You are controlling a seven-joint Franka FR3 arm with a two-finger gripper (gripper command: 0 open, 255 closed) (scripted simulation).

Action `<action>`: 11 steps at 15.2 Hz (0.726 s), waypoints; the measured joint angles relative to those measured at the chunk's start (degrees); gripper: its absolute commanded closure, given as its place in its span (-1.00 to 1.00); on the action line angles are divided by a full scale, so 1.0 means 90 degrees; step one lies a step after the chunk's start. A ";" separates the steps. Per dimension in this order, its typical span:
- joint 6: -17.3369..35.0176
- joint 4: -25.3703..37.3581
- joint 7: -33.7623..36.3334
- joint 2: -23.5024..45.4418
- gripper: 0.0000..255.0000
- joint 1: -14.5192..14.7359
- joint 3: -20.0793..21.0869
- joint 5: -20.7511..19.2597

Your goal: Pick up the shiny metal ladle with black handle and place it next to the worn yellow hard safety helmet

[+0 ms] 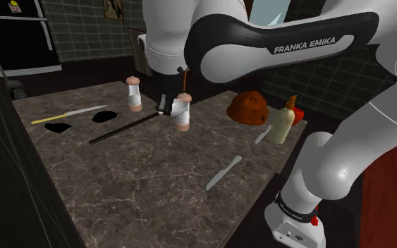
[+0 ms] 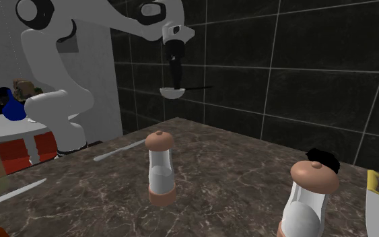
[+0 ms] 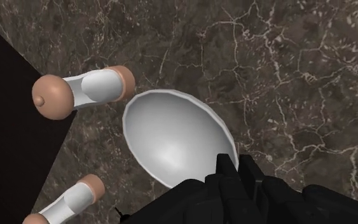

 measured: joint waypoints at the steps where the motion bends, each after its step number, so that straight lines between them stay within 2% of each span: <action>1: 0.0070 -0.0070 -0.0109 -0.0034 1.00 -0.0035 -0.0090 -0.0008; 11: 0.0709 -0.0329 -0.1518 -0.0084 1.00 -0.0551 -0.1190 -0.0194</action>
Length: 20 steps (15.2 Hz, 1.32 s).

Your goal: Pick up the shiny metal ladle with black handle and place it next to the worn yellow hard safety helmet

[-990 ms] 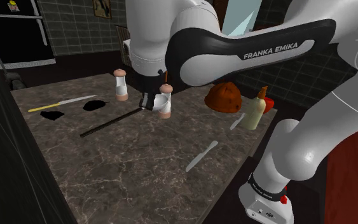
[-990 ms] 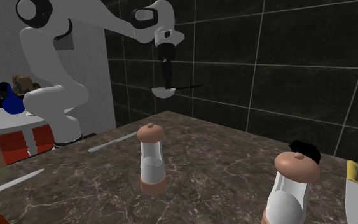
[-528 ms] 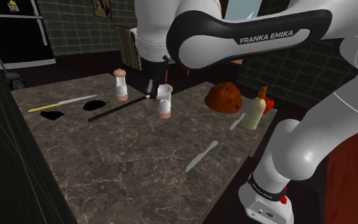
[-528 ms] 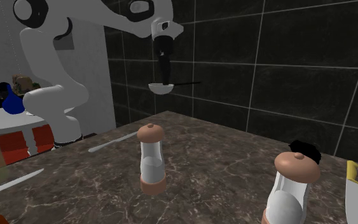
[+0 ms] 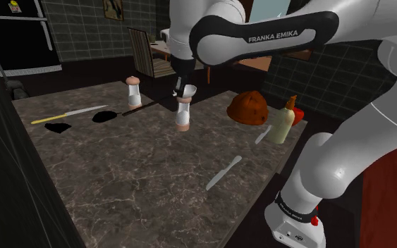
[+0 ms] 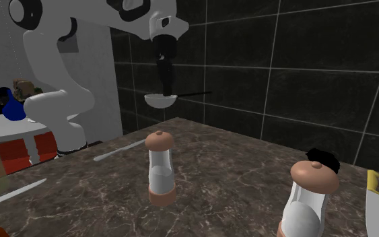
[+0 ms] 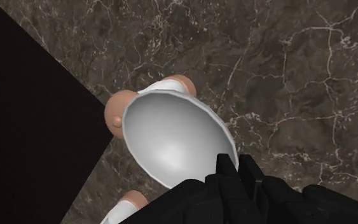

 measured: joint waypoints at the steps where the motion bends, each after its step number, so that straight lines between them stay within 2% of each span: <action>1: 0.0097 -0.0041 -0.0147 0.0007 1.00 -0.0059 -0.0120 -0.0022; 10: 0.0709 0.0270 -0.1381 0.0559 1.00 -0.0582 -0.1038 -0.0169; 16: 0.0938 0.0871 -0.2223 0.1154 1.00 -0.0913 -0.1566 -0.0111; 20: 0.1011 0.1520 -0.2787 0.1735 1.00 -0.1124 -0.1866 0.0008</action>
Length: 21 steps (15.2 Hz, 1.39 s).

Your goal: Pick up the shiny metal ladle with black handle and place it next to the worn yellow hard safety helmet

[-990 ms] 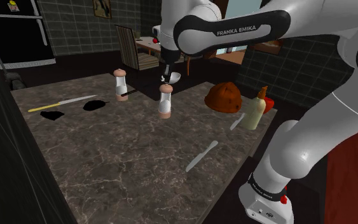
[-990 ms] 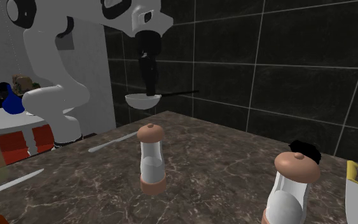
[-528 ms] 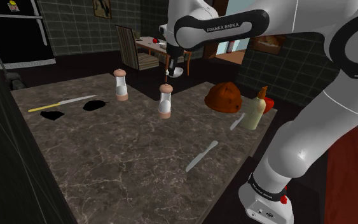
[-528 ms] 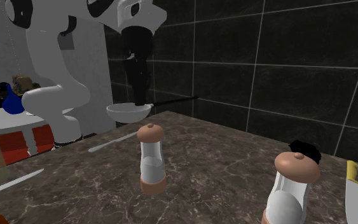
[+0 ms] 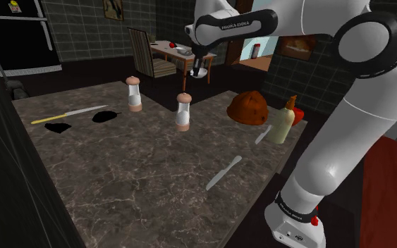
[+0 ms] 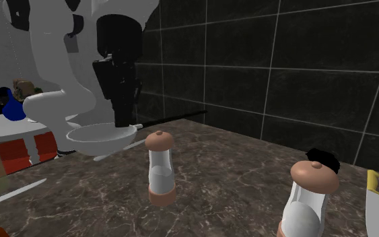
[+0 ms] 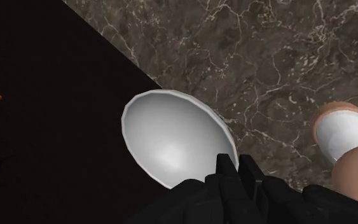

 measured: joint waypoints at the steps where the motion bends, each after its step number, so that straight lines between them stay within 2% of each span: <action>1: 0.0036 0.0142 -0.0151 0.0142 1.00 -0.0062 -0.0077 0.0039; 6: 0.0098 0.0955 -0.0854 0.0867 1.00 -0.0365 -0.0380 0.0305; 11: 0.0005 0.2060 -0.1482 0.1772 1.00 -0.0681 -0.0572 0.0626; 21: 0.0741 0.1434 -0.1405 0.1880 1.00 -0.0716 -0.0600 0.0578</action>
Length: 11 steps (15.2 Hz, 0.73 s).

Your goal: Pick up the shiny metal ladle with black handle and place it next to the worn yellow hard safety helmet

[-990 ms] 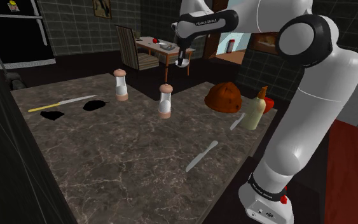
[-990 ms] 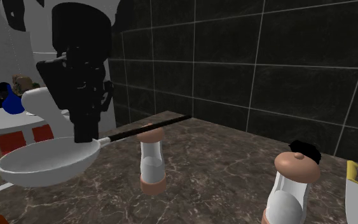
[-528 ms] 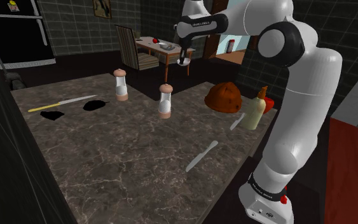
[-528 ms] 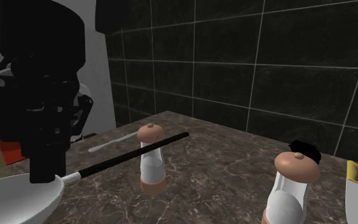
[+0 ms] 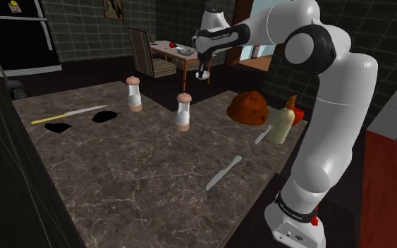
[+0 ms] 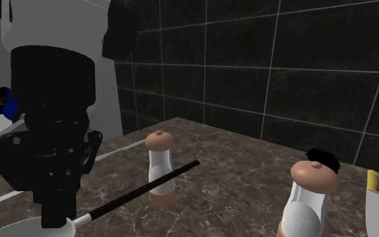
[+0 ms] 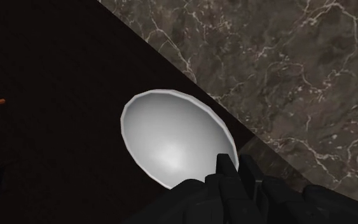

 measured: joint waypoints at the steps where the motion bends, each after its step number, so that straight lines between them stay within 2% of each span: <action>1: 0.0087 -0.0075 0.0007 0.0012 1.00 -0.0007 -0.0005 -0.0005; 11: 0.0874 -0.0688 0.0187 0.0199 1.00 -0.0002 -0.0028 -0.0108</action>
